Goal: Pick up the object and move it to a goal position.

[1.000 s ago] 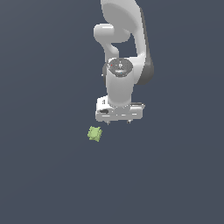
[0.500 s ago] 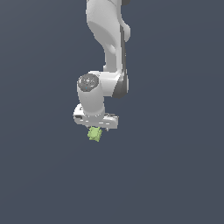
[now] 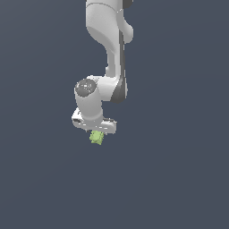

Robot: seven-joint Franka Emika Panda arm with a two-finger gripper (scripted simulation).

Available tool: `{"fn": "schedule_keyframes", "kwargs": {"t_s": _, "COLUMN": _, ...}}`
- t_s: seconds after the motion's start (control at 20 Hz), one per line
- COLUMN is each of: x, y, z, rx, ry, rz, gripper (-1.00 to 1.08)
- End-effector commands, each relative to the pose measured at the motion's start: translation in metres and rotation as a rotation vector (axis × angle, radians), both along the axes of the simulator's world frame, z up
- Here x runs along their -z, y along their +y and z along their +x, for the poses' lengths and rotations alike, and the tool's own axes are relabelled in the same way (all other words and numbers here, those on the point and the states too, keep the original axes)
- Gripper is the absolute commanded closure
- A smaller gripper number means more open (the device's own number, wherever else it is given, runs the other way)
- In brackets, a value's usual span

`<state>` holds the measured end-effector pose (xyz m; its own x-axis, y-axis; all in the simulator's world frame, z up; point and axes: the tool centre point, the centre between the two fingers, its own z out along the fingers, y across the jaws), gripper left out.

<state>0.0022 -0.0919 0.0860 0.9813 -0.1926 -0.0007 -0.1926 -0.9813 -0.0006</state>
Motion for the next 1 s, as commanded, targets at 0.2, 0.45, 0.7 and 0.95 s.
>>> {"fn": "schedule_keyframes", "kwargs": {"t_s": 0.2, "x": 0.031, "y": -0.001, "z": -0.001, "rx": 0.003, "ry": 0.0, "rz": -0.001, "gripper": -0.92}}
{"fn": "schedule_keyframes", "kwargs": {"t_s": 0.45, "x": 0.045, "y": -0.002, "z": -0.001, "rx": 0.004, "ry": 0.0, "rz": -0.001, "gripper": -0.92}}
{"fn": "schedule_keyframes", "kwargs": {"t_s": 0.7, "x": 0.046, "y": -0.002, "z": 0.0, "rx": 0.004, "ry": 0.0, "rz": -0.001, "gripper": 1.08}}
{"fn": "schedule_keyframes", "kwargs": {"t_s": 0.95, "x": 0.046, "y": -0.002, "z": 0.0, "rx": 0.004, "ry": 0.0, "rz": -0.001, "gripper": 1.08}}
